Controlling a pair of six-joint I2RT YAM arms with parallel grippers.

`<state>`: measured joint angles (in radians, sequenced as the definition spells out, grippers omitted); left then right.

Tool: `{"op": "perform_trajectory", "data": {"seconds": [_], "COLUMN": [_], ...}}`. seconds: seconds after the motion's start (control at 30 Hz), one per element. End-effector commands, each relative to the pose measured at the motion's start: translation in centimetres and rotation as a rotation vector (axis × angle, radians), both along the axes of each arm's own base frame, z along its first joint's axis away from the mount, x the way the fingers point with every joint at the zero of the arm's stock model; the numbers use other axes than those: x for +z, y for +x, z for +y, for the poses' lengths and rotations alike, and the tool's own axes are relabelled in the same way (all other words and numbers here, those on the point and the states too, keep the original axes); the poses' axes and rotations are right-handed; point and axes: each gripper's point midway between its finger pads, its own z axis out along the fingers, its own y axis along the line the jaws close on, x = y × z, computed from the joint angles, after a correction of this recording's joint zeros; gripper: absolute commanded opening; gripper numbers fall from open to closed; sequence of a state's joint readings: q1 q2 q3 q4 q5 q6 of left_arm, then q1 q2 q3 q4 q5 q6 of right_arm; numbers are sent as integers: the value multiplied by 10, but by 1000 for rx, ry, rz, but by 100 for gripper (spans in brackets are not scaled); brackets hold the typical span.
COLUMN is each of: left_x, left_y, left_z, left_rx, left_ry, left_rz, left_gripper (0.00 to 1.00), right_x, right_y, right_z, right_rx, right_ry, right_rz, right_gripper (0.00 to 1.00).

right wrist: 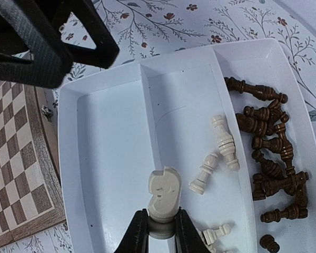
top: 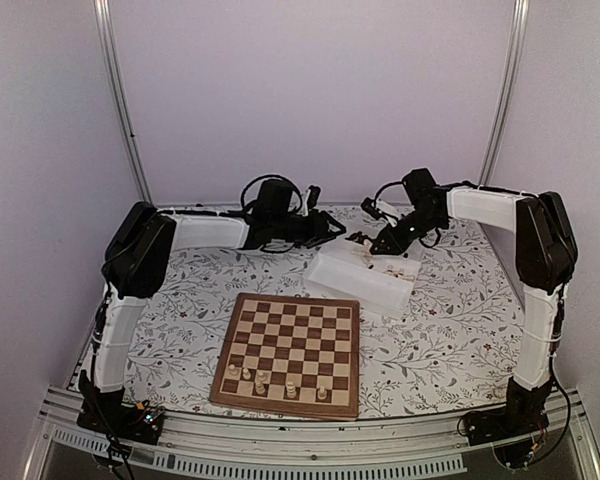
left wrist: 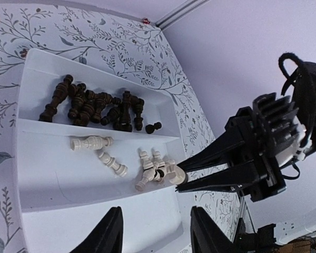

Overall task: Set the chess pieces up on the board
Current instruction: Pick up the chess piece from the storage box, then place the chess piece on the chessboard.

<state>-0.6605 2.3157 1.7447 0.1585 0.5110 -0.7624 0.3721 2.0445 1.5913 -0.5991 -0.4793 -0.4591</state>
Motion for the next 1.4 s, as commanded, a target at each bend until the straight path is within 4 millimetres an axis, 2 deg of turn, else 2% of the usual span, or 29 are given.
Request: {"op": "perform_trajectory", "data": {"seconds": [0.0, 0.23, 0.47, 0.67, 0.9, 1.0, 1.1, 1.23, 1.27, 1.33, 1.37], "left_x": [10, -2, -2, -2, 6, 16, 39, 73, 81, 94, 97], "left_y": [-17, -28, -32, -34, -34, -36, -38, -46, -49, -59, -64], "left_z": [-33, -51, -59, -61, -63, -60, -48, -19, -10, 9, 20], "left_rx": [-70, -116, -136, -146, -167, -180, -183, -161, -149, -125, -109], "left_ry": [-66, -99, -132, -147, -179, -194, -195, -104, -70, -2, 35], "left_rz": [50, 110, 136, 137, 115, 101, 53, -80, -122, -200, -231], "left_gripper": [46, 45, 42, 31, 9, 2, 0, 0, 0, 0, 0], "right_x": [29, 41, 46, 44, 45, 47, 58, 90, 97, 115, 123], "right_y": [-6, -23, -27, -31, -34, -33, -32, -41, -40, -35, -31], "right_z": [11, 22, 26, 30, 33, 32, 29, 20, 15, 1, -7], "right_rx": [78, 149, 157, 174, 183, 172, 151, 130, 116, 68, 40], "right_ry": [58, 68, 65, 59, 48, 42, 42, 64, 65, 36, 18], "right_rz": [-79, -113, -124, -122, -128, -134, -143, -169, -181, -241, -272], "right_gripper": [16, 16, 17, 17, 19, 21, 34, 47, 54, 96, 99]}}
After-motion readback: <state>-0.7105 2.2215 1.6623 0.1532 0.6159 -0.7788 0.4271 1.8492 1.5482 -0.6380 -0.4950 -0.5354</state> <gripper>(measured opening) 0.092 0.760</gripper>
